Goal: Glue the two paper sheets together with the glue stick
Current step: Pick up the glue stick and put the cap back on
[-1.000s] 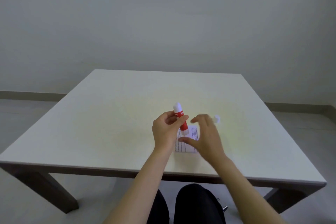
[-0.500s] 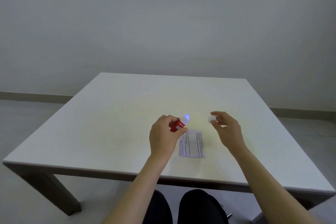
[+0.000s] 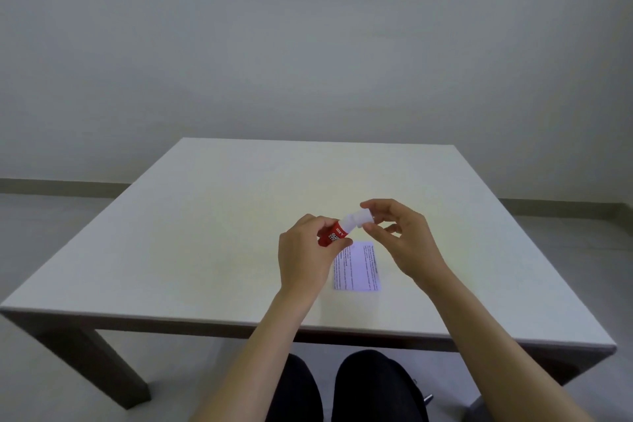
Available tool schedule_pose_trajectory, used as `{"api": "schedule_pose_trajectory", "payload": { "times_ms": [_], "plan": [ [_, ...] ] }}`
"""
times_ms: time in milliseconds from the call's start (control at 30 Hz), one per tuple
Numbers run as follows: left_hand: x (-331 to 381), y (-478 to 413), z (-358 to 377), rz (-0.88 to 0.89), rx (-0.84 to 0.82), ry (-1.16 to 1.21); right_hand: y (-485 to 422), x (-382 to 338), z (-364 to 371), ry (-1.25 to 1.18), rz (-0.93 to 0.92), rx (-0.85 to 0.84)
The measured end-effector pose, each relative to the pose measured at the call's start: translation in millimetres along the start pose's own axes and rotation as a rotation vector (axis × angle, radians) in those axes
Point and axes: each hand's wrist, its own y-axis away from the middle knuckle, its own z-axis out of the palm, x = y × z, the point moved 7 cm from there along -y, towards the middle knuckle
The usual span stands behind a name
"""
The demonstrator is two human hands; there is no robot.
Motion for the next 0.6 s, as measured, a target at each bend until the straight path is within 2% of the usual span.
{"api": "schedule_pose_trajectory", "payload": {
  "times_ms": [200, 367, 400, 533, 600],
  "plan": [
    [8, 1, 1, 0.096, -0.018, -0.152, 0, -2, 7, 0.101, -0.001, -0.076],
    [9, 8, 4, 0.099, -0.053, -0.276, 1, 6, 14, 0.559, 0.081, -0.103],
    [10, 9, 4, 0.102, -0.052, -0.279, 1, 6, 13, 0.560, 0.075, -0.103],
    [10, 4, 1, 0.110, -0.043, -0.297, 10, -3, 18, 0.192, -0.028, -0.242],
    [11, 2, 1, 0.123, -0.036, -0.296, 14, -4, 21, 0.198, -0.046, -0.190]
  ]
}}
